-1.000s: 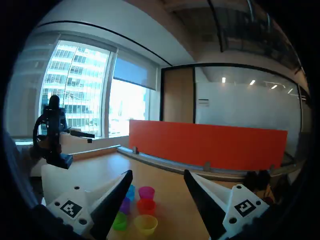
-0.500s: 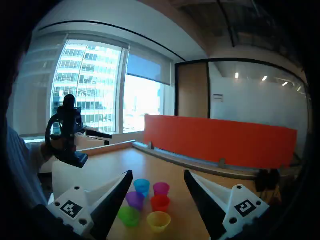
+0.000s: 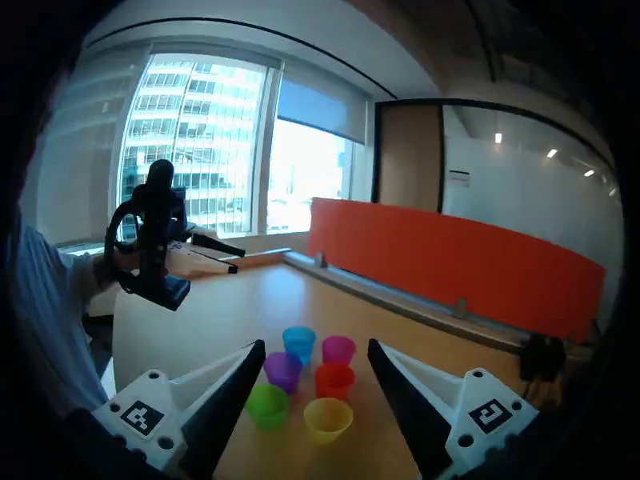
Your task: Pour water
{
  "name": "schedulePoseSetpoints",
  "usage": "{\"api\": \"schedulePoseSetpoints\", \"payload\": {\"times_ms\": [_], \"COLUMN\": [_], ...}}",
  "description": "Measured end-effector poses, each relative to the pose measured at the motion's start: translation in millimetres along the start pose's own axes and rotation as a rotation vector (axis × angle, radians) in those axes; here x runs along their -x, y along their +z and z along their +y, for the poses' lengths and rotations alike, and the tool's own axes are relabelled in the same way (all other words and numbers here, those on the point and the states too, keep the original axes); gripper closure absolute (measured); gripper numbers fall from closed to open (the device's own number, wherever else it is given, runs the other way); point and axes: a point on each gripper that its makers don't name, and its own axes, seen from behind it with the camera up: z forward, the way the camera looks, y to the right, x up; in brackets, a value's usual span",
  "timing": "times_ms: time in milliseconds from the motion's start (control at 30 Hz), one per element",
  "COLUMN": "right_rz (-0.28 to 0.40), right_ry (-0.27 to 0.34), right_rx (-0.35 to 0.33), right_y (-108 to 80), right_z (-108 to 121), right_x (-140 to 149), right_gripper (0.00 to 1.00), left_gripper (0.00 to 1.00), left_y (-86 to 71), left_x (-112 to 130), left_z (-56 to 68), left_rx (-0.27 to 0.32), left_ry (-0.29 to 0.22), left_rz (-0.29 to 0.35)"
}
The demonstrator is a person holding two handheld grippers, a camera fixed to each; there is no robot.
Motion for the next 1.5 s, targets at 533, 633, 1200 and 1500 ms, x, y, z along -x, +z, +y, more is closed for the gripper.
{"api": "schedulePoseSetpoints", "payload": {"times_ms": [533, 633, 1200, 1500], "right_rz": [-0.114, -0.124, -0.216, -0.274], "right_ry": [-0.063, -0.064, -0.076, -0.070], "right_rx": [-0.102, -0.113, -0.161, -0.177], "right_y": [-0.7, -0.1, 14.0, 24.5], "right_z": [-14.4, -15.9, -29.2, -35.5], "right_x": [37.0, 40.2, 84.5, 114.5], "right_gripper": [0.00, 0.00, 0.00, 0.00], "left_gripper": [0.02, 0.01, 0.02, 0.01], "left_y": [15.1, 17.7, 32.0, 42.1], "left_x": [37.5, 42.4, 73.3, 94.1], "left_z": [10.5, 11.6, 15.3, 15.0], "left_rx": [0.050, 0.054, 0.062, 0.069], "left_ry": [0.042, 0.048, 0.071, 0.067], "left_rz": [-0.107, -0.118, -0.167, -0.199]}}
